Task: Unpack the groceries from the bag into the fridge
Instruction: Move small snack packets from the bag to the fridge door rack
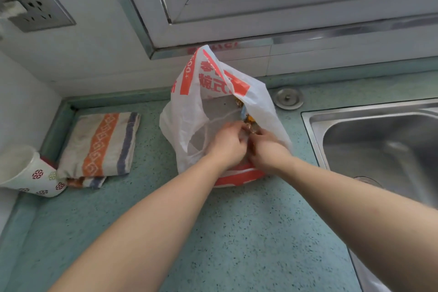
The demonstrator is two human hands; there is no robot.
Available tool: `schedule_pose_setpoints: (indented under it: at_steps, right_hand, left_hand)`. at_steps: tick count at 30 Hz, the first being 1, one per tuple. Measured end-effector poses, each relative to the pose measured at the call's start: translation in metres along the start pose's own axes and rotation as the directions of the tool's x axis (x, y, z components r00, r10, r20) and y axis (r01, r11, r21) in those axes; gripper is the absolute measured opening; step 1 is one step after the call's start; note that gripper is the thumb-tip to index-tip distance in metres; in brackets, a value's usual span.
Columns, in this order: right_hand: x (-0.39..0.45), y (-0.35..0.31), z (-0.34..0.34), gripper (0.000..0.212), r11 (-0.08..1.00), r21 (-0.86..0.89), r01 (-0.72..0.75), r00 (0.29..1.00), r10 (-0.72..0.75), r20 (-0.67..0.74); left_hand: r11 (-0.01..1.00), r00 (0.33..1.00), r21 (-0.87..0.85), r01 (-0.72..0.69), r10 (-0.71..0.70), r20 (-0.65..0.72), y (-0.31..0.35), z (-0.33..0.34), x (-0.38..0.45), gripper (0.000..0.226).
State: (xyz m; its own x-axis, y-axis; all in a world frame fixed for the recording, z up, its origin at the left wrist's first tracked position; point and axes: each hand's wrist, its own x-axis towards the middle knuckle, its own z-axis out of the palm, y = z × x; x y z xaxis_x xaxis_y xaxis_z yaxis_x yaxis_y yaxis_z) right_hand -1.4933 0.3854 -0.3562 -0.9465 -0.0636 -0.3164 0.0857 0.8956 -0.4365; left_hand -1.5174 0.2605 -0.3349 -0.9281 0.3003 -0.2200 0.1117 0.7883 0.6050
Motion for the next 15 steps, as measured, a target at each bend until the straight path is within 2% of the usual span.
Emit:
schedule_pose_setpoints:
  at_steps: [2, 5, 9, 12, 15]
  right_hand:
    - [-0.002, 0.0, 0.004, 0.038, 0.999, 0.031, -0.004, 1.0, 0.004, 0.022]
    - [-0.005, 0.002, 0.003, 0.052, 1.0, -0.027, 0.003, 1.0, -0.002, 0.027]
    - [-0.009, 0.002, -0.006, 0.072, 0.999, 0.051, -0.006, 0.999, 0.004, 0.04]
    - [-0.008, 0.003, -0.01, 0.061, 0.996, 0.087, -0.02, 0.995, 0.012, 0.095]
    - [-0.007, 0.008, -0.013, 0.052, 0.994, 0.102, -0.037, 0.993, 0.025, 0.113]
  left_hand:
    - [0.998, 0.999, 0.022, -0.053, 0.053, -0.007, 0.001, 0.006, 0.01, 0.035]
    - [0.993, 0.994, 0.049, -0.103, 0.105, -0.033, 0.005, 0.012, 0.024, 0.038]
    - [0.992, 0.995, 0.111, -0.061, 0.069, -0.068, 0.014, 0.009, 0.045, 0.026]
    - [0.972, 0.999, 0.23, -0.049, 0.044, 0.028, 0.022, 0.009, 0.058, 0.025]
    - [0.975, 0.997, 0.217, -0.056, 0.042, 0.068, 0.029, 0.014, 0.062, 0.025]
